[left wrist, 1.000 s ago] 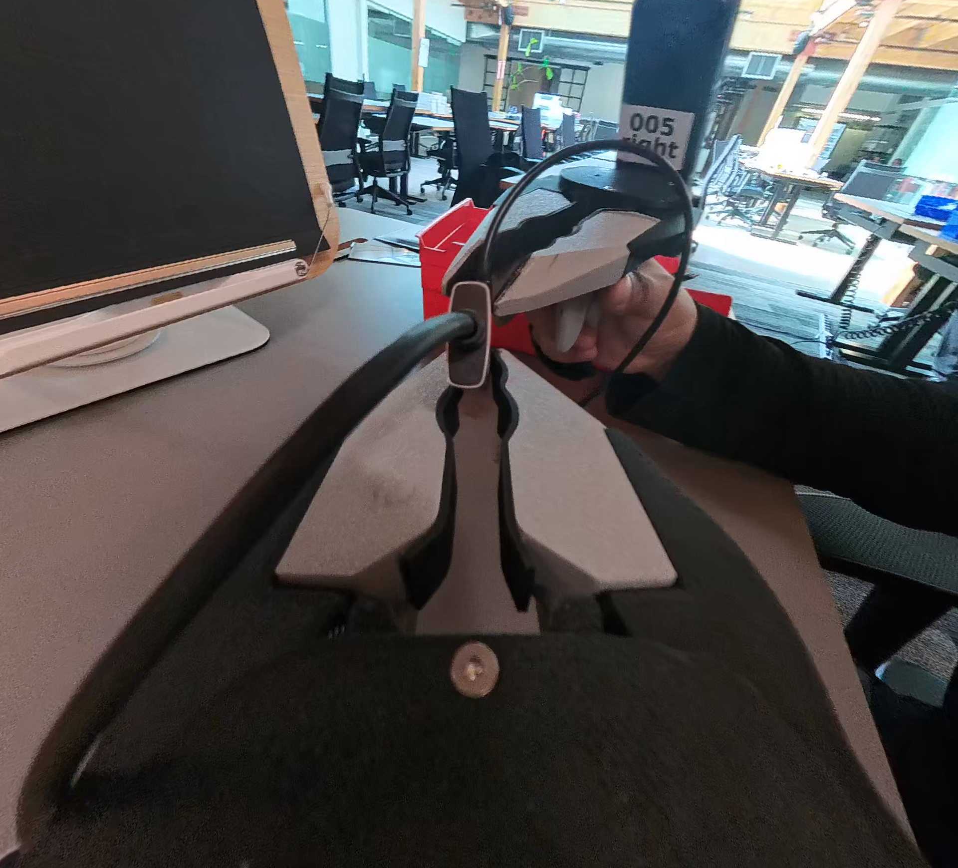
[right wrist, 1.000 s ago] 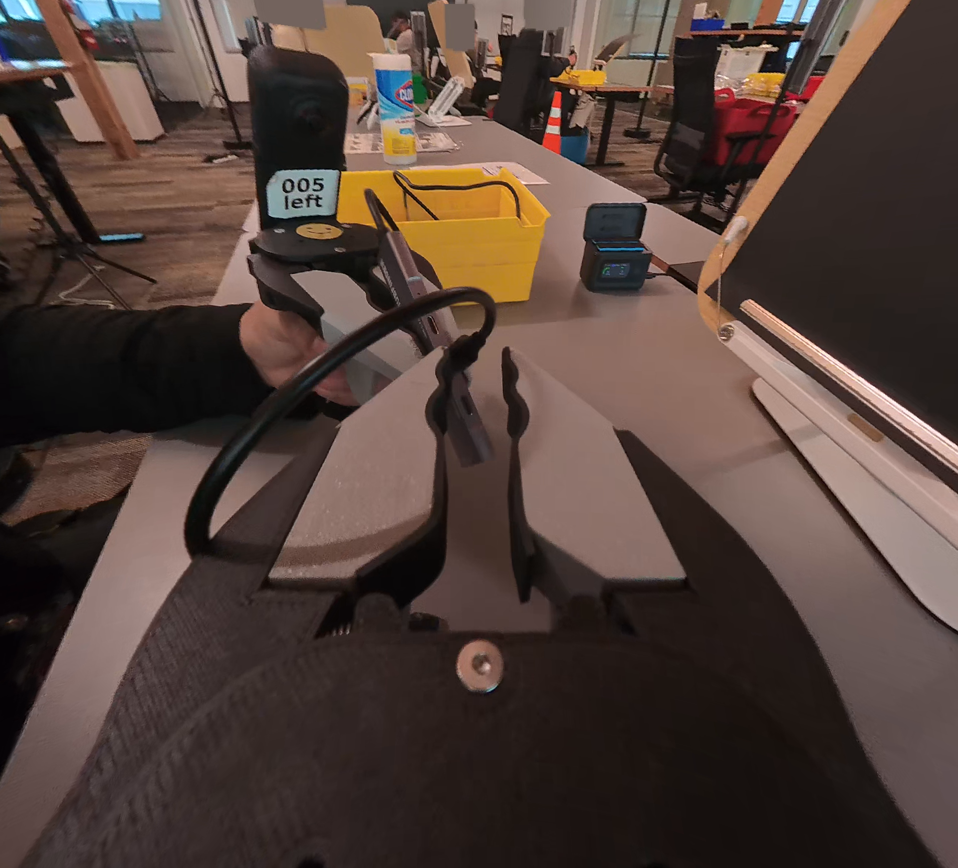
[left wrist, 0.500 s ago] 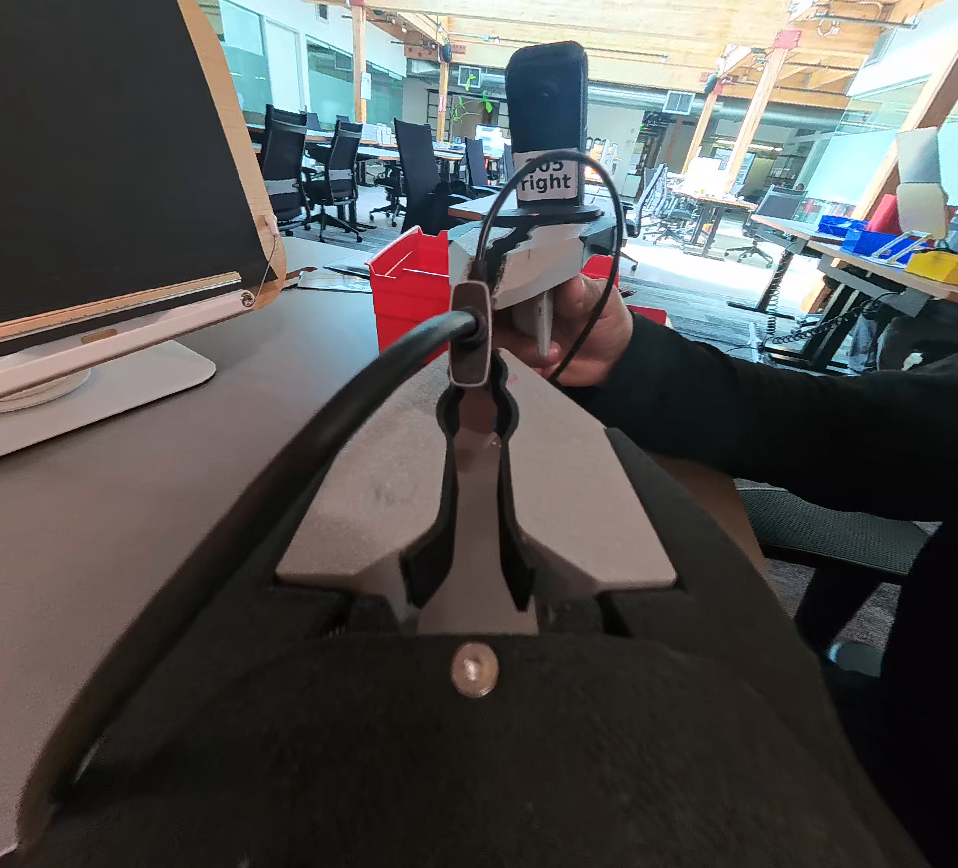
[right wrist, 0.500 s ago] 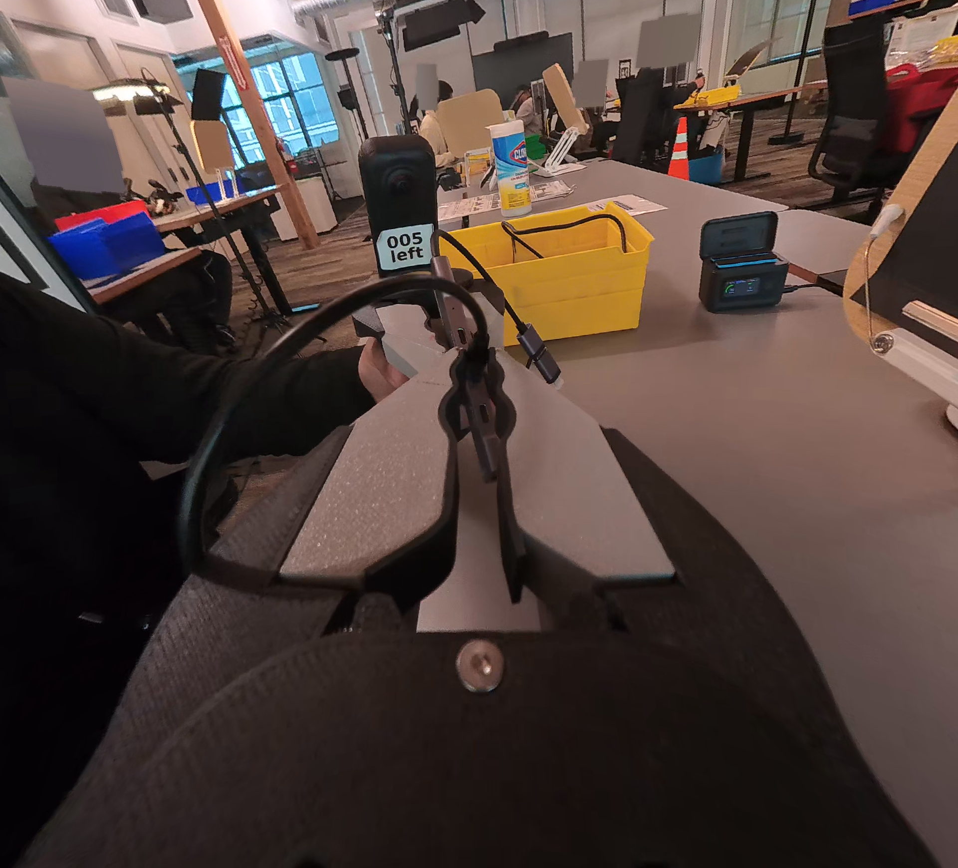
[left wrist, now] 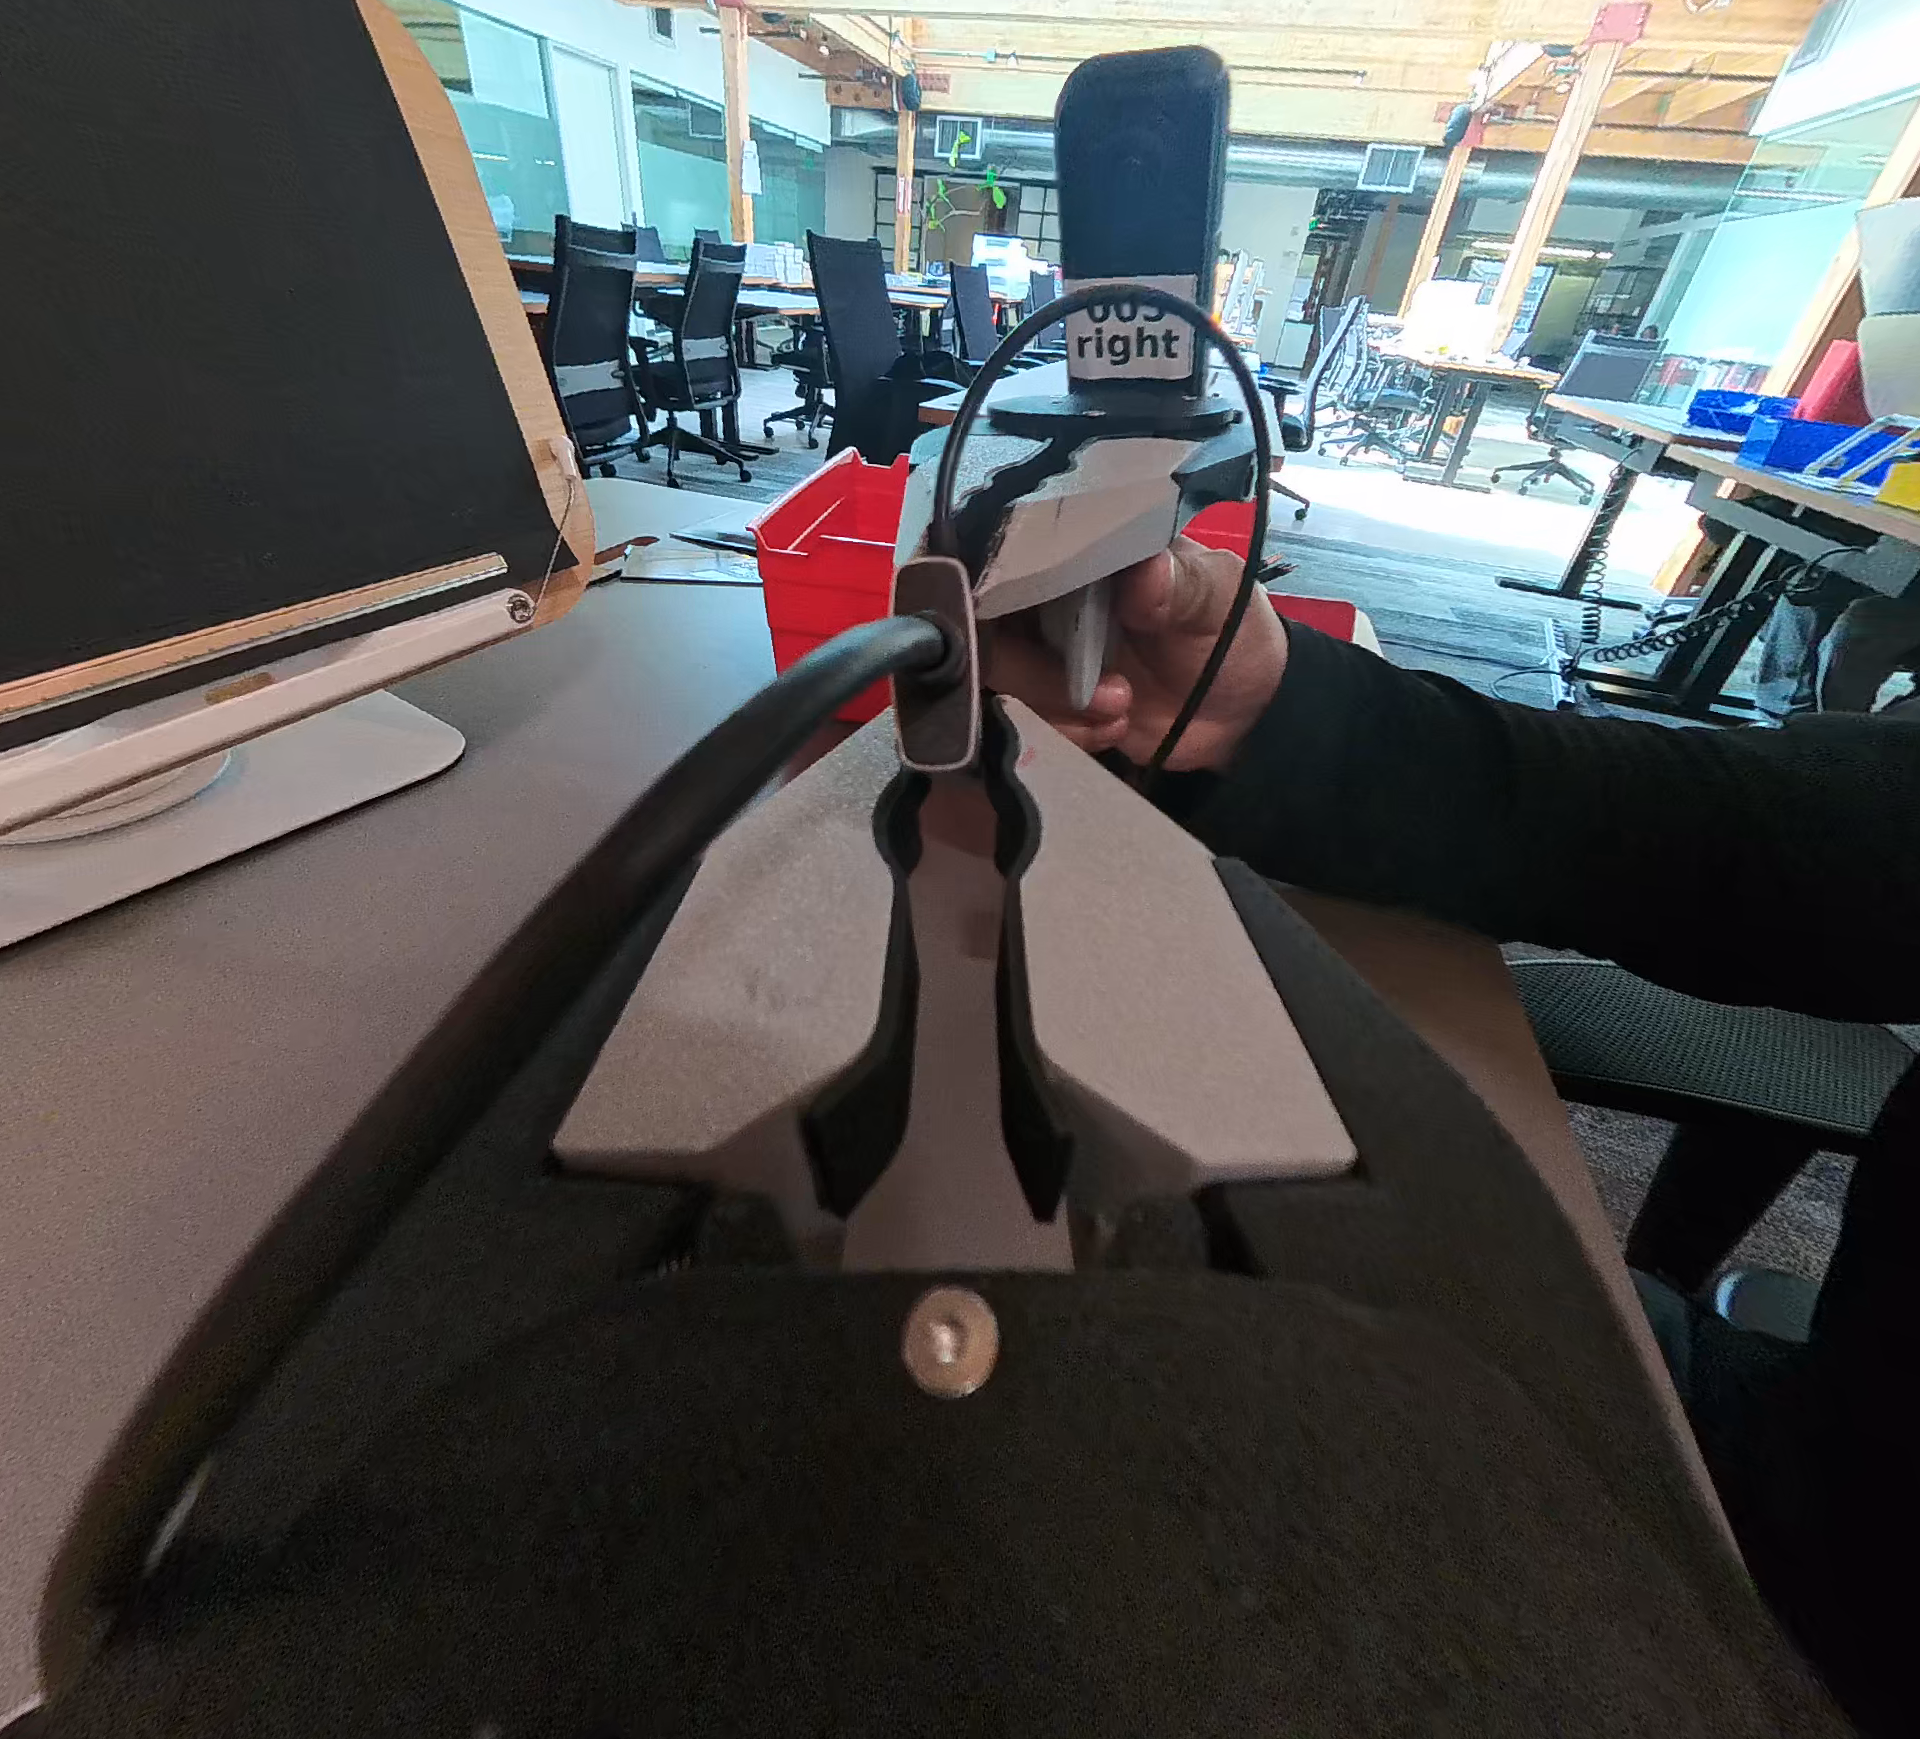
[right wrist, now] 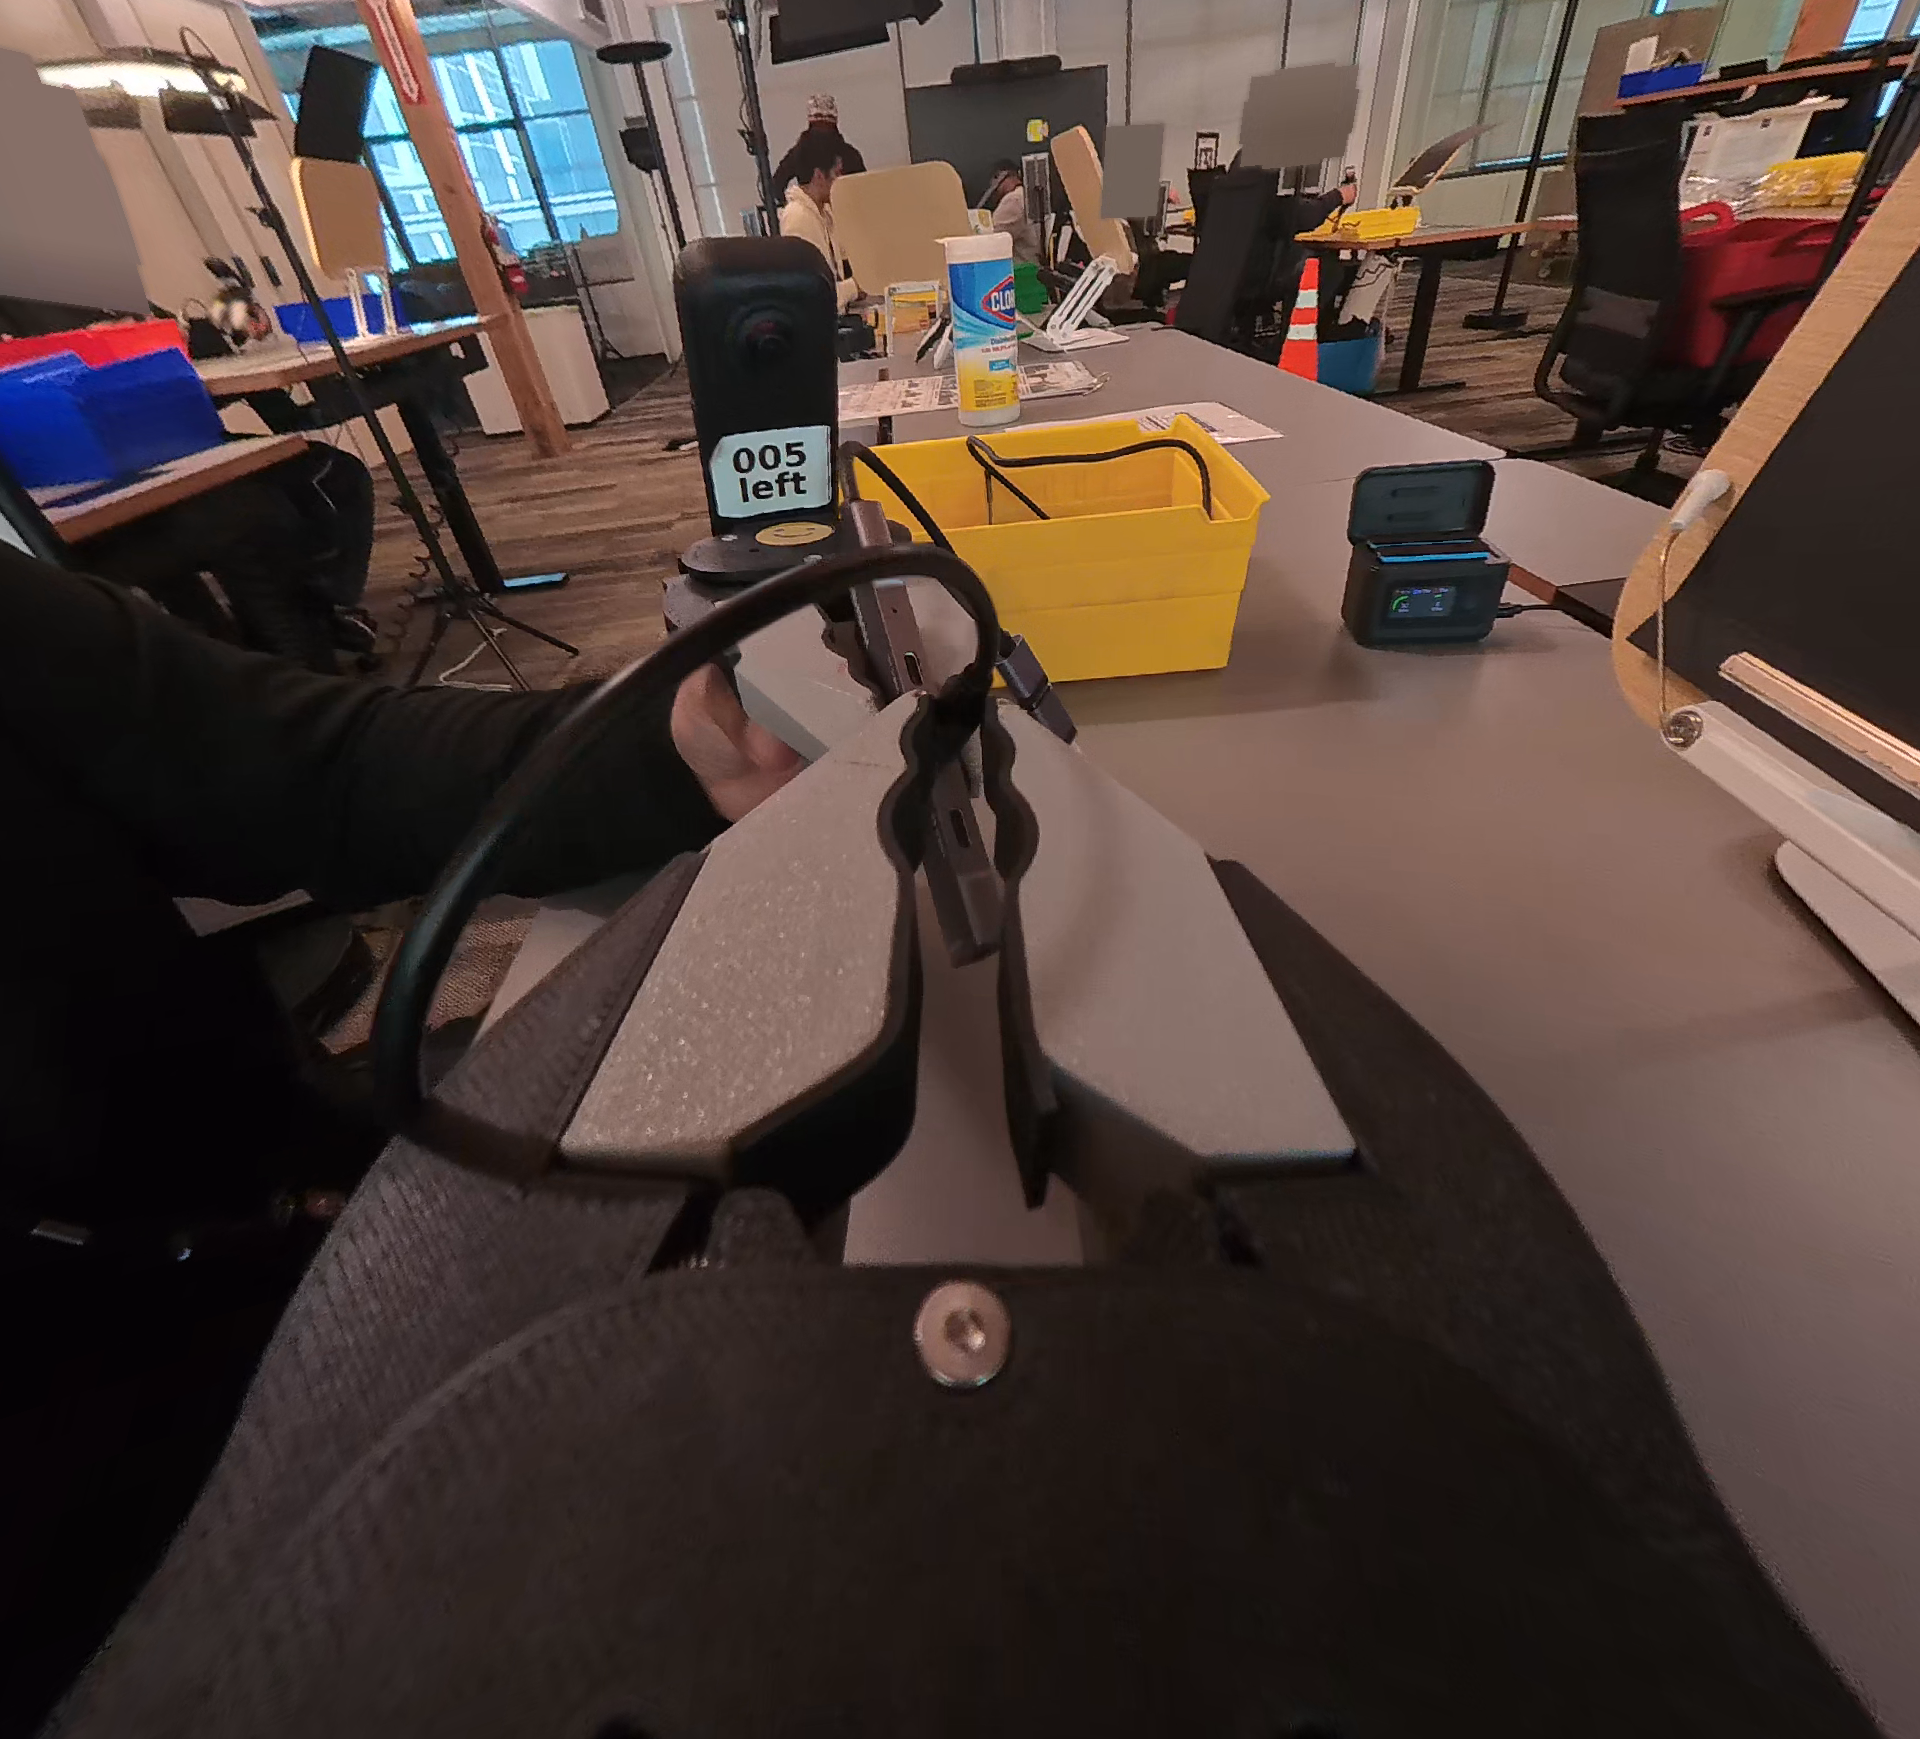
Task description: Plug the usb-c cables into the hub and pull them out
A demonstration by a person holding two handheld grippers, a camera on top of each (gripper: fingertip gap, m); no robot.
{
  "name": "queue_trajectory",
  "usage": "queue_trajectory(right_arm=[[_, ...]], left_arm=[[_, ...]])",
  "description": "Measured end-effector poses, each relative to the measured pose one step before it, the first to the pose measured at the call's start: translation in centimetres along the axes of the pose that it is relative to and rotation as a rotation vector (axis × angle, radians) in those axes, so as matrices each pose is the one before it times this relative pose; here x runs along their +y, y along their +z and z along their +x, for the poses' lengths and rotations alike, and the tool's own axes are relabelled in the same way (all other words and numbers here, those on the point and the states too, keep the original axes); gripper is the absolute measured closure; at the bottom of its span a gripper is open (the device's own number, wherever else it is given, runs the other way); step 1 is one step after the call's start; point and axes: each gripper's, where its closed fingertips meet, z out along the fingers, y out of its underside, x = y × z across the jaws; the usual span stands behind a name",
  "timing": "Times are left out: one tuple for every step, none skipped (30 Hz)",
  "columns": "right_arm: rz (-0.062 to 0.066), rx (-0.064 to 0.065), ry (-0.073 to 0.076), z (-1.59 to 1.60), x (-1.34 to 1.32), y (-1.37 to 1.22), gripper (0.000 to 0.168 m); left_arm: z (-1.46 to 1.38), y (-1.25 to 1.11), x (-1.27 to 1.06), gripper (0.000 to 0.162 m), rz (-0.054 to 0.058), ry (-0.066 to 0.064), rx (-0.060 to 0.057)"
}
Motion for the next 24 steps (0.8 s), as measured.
queue_trajectory(right_arm=[[0.0030, -0.0050, 0.0081, -0.008, -0.003, -0.018, 0.164], [0.0020, -0.0039, 0.0042, -0.024, 0.006, -0.010, 0.164], [0.0016, -0.0037, 0.0026, -0.035, -0.005, -0.019, 0.164], [0.0017, -0.0043, 0.0021, -0.039, -0.007, -0.018, 0.164], [0.0005, -0.0031, -0.0036, -0.047, -0.003, -0.030, 0.164], [-0.0008, 0.0015, -0.0084, -0.020, 0.013, -0.029, 0.164], [0.0004, -0.0011, -0.0047, -0.037, -0.029, -0.035, 0.164], [0.0029, -0.0050, 0.0016, -0.058, -0.062, -0.039, 0.164], [0.0037, -0.0026, 0.0043, 0.002, -0.058, -0.025, 0.165], [0.0026, 0.0037, 0.0014, 0.067, -0.009, 0.022, 0.164], [-0.0001, 0.0078, -0.0022, 0.096, 0.034, 0.070, 0.164], [-0.0003, 0.0064, -0.0009, 0.051, 0.019, 0.093, 0.164], [-0.0011, 0.0022, 0.0048, 0.008, 0.023, 0.104, 0.164], [0.0002, -0.0003, 0.0065, 0.009, 0.010, 0.059, 0.164], [0.0039, -0.0035, 0.0044, -0.034, -0.040, -0.005, 0.164], [0.0042, -0.0070, -0.0023, -0.124, -0.063, -0.043, 0.164], [-0.0011, -0.0055, -0.0070, -0.120, -0.014, -0.066, 0.164], [-0.0048, -0.0018, -0.0093, -0.062, 0.018, -0.079, 0.165], [-0.0041, 0.0046, -0.0088, 0.029, 0.027, -0.065, 0.165], [-0.0020, 0.0055, -0.0032, 0.085, 0.030, -0.031, 0.164], [0.0019, 0.0020, 0.0039, 0.078, 0.017, 0.014, 0.164], [0.0072, 0.0022, 0.0102, 0.118, -0.016, 0.063, 0.164], [0.0111, -0.0050, 0.0191, 0.009, -0.070, 0.095, 0.164], [0.0081, -0.0060, 0.0216, -0.009, -0.033, 0.110, 0.164]], left_arm=[[0.020, 0.010, -0.003, 0.154, 0.0002, -0.0002, 0.0009], [0.008, 0.023, 0.015, 0.154, -0.0002, 0.0016, 0.0002], [-0.028, 0.012, 0.003, 0.154, 0.0007, 0.0040, -0.0029], [-0.081, 0.025, 0.002, 0.155, 0.0018, 0.0060, -0.0086], [-0.089, 0.021, 0.004, 0.155, 0.0004, 0.0082, -0.0113], [-0.089, 0.030, 0.003, 0.157, -0.0014, 0.0132, -0.0138], [-0.021, 0.031, -0.030, 0.156, 0.0000, 0.0106, -0.0098], [0.061, 0.024, -0.059, 0.157, 0.0017, 0.0026, -0.0015], [0.046, 0.015, -0.046, 0.157, 0.0011, -0.0020, 0.0027], [-0.002, -0.017, 0.005, 0.155, -0.0011, 0.0011, 0.0018], [-0.018, -0.062, 0.023, 0.154, -0.0031, 0.0072, 0.0009], [-0.013, -0.087, 0.022, 0.154, -0.0023, 0.0108, 0.0003], [-0.013, -0.093, 0.013, 0.154, -0.0024, 0.0044, 0.0000], [-0.016, -0.050, 0.001, 0.154, -0.0009, 0.0009, -0.0001], [0.013, -0.001, -0.032, 0.154, 0.0016, 0.0001, -0.0001], [0.009, 0.027, -0.053, 0.154, 0.0032, 0.0009, -0.0019], [-0.030, 0.048, -0.026, 0.156, 0.0020, 0.0025, -0.0047], [0.006, 0.077, 0.028, 0.153, 0.0010, 0.0009, -0.0031], [-0.024, 0.077, 0.042, 0.153, -0.0006, -0.0010, -0.0051], [-0.017, 0.049, 0.032, 0.157, -0.0015, -0.0045, -0.0005], [0.037, -0.007, 0.013, 0.156, -0.0019, -0.0084, 0.0081], [0.054, -0.064, -0.027, 0.154, 0.0002, -0.0021, 0.0083], [0.067, -0.095, -0.067, 0.154, 0.0031, 0.0022, 0.0078], [0.002, -0.099, -0.044, 0.154, 0.0025, -0.0124, 0.0067]])
